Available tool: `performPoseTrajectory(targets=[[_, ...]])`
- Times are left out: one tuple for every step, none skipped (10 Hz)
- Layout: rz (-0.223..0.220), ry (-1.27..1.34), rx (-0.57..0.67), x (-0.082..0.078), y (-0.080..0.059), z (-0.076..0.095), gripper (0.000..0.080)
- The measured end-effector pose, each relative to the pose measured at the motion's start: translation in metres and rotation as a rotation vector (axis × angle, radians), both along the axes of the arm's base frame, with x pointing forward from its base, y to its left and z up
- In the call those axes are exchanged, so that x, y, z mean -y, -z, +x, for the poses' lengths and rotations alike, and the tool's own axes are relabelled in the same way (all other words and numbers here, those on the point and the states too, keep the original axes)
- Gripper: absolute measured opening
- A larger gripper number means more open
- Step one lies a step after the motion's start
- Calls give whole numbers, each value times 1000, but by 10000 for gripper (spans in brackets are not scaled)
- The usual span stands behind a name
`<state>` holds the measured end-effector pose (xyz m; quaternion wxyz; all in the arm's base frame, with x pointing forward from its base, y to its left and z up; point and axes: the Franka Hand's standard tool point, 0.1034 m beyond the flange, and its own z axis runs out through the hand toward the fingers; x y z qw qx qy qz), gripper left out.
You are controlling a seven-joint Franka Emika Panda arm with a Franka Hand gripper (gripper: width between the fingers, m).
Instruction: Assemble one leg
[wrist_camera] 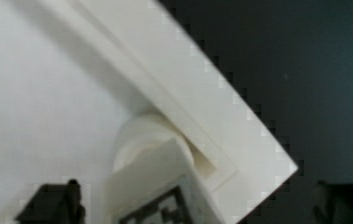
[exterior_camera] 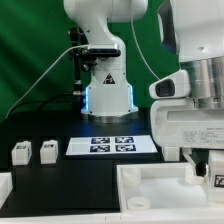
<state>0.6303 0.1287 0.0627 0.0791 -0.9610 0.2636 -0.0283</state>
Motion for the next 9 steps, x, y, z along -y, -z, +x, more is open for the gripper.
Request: performPoseTrajectory(targets=[[-81, -332, 44, -1, -6, 6, 649], [-95, -444, 58, 4, -6, 6, 649], [-84, -369, 48, 3, -5, 6, 527], [-81, -334, 44, 3, -5, 6, 388], [-73, -184, 23, 9, -3, 5, 303], [-65, -73, 10, 11, -3, 5, 303], [-53, 52, -4, 12, -2, 5, 294], [-39, 170, -18, 14, -2, 5, 293], [-27, 282, -30, 15, -2, 5, 293]])
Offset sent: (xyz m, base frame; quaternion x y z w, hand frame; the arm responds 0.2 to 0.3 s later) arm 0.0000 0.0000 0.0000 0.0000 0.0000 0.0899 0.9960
